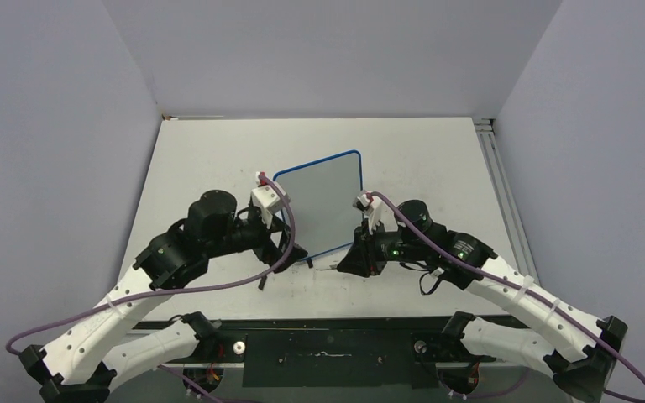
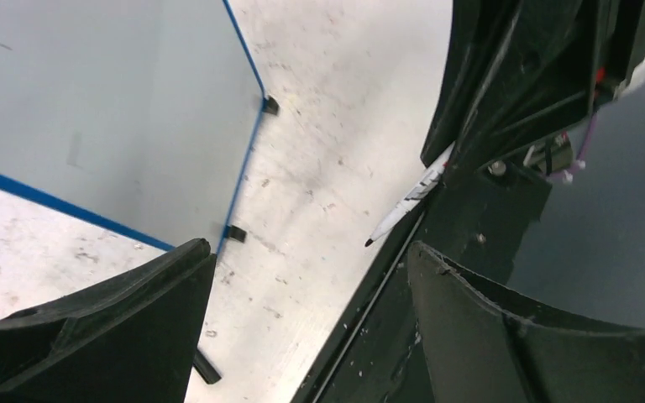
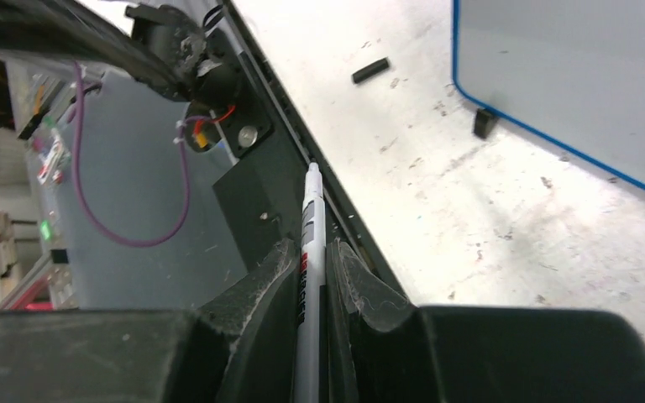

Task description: Write a sentence on the whiteboard

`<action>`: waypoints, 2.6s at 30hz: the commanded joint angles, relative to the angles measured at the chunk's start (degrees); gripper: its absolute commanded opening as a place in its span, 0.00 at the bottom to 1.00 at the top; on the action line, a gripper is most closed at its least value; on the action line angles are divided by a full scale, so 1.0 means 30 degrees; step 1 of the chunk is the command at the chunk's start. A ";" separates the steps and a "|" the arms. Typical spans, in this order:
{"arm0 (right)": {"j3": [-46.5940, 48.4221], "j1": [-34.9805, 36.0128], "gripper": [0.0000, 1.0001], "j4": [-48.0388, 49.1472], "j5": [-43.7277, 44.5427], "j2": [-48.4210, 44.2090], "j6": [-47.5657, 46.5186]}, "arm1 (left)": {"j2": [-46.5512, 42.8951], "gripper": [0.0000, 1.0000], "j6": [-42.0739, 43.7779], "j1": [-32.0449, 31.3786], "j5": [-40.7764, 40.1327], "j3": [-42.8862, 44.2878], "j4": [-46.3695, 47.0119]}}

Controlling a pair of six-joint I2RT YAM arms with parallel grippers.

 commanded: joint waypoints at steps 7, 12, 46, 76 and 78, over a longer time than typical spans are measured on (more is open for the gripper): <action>0.0210 0.0253 0.05 0.1202 0.5547 -0.2452 -0.0262 | 0.1156 0.83 -0.1454 0.5029 -0.2013 0.4667 -0.1694; -0.0555 0.0363 0.05 0.3088 0.6142 -0.2851 0.0180 | 0.1233 0.83 -0.2120 0.8528 0.1316 0.3813 0.0604; -0.1800 0.0886 0.05 1.7036 0.8698 0.2710 -0.1085 | 0.4991 0.37 -0.1650 1.1218 0.8598 -0.0046 1.0276; -0.0856 0.1986 0.05 1.7375 1.0339 0.3959 -0.2697 | 0.5029 0.02 0.0489 1.1235 1.0508 -0.1605 1.0995; -0.0834 0.2089 0.05 1.7394 1.0520 0.4002 -0.2781 | 0.5039 0.00 0.0665 1.1233 1.0671 -0.1674 1.0995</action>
